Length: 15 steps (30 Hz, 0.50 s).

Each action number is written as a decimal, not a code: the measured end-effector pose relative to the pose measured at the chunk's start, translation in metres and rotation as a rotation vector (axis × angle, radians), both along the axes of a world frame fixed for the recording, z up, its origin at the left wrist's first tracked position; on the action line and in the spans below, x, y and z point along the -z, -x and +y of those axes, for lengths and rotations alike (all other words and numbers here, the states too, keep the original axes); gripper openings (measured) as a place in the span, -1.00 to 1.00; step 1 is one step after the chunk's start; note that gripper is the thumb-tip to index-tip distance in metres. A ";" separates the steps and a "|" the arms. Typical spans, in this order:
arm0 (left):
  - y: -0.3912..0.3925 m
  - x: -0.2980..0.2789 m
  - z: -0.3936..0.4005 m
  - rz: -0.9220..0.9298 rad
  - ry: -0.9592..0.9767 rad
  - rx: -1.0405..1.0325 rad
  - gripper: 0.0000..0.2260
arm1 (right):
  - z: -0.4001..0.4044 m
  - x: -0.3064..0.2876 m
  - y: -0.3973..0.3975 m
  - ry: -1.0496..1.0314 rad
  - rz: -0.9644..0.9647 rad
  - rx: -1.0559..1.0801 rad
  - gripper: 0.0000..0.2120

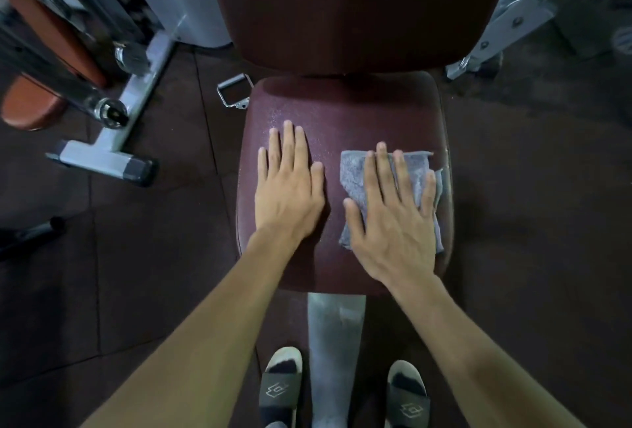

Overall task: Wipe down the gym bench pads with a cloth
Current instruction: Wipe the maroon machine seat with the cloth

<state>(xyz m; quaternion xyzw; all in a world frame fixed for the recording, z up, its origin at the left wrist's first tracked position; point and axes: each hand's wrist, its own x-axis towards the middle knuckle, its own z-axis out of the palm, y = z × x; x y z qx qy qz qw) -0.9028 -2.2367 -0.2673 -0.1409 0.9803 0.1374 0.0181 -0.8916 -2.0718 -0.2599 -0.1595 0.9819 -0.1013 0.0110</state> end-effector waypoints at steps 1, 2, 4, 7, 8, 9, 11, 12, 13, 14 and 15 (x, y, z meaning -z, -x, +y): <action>0.005 0.003 0.001 0.005 0.034 0.020 -0.40 | 0.001 0.004 0.000 -0.046 0.004 0.006 -0.35; 0.008 0.005 0.002 0.018 0.053 0.021 -0.40 | 0.005 0.006 0.001 -0.064 0.001 0.017 -0.36; 0.006 0.004 0.003 0.024 0.065 0.006 -0.41 | 0.016 0.007 -0.001 -0.060 -0.008 0.042 -0.38; 0.005 0.004 0.003 0.016 0.061 0.008 -0.41 | 0.021 0.008 0.005 -0.051 -0.019 0.071 -0.40; 0.006 0.003 0.004 0.016 0.058 0.012 -0.41 | 0.019 0.009 0.013 -0.046 -0.019 0.089 -0.41; 0.008 0.003 0.004 0.013 0.057 0.011 -0.40 | 0.018 0.009 0.025 -0.039 -0.019 0.115 -0.41; 0.007 0.003 0.005 0.007 0.067 0.012 -0.41 | 0.013 0.009 0.052 -0.030 -0.020 0.172 -0.40; 0.007 0.003 0.006 0.004 0.075 0.011 -0.41 | 0.010 0.008 0.065 -0.033 -0.019 0.193 -0.39; 0.007 0.003 0.006 0.000 0.080 0.010 -0.41 | 0.006 0.008 0.078 -0.039 -0.015 0.204 -0.38; 0.007 0.002 0.006 -0.002 0.080 0.010 -0.41 | 0.002 0.008 0.090 -0.046 -0.011 0.208 -0.38; 0.007 0.003 0.006 0.000 0.077 0.012 -0.41 | -0.003 0.008 0.100 -0.053 -0.008 0.199 -0.38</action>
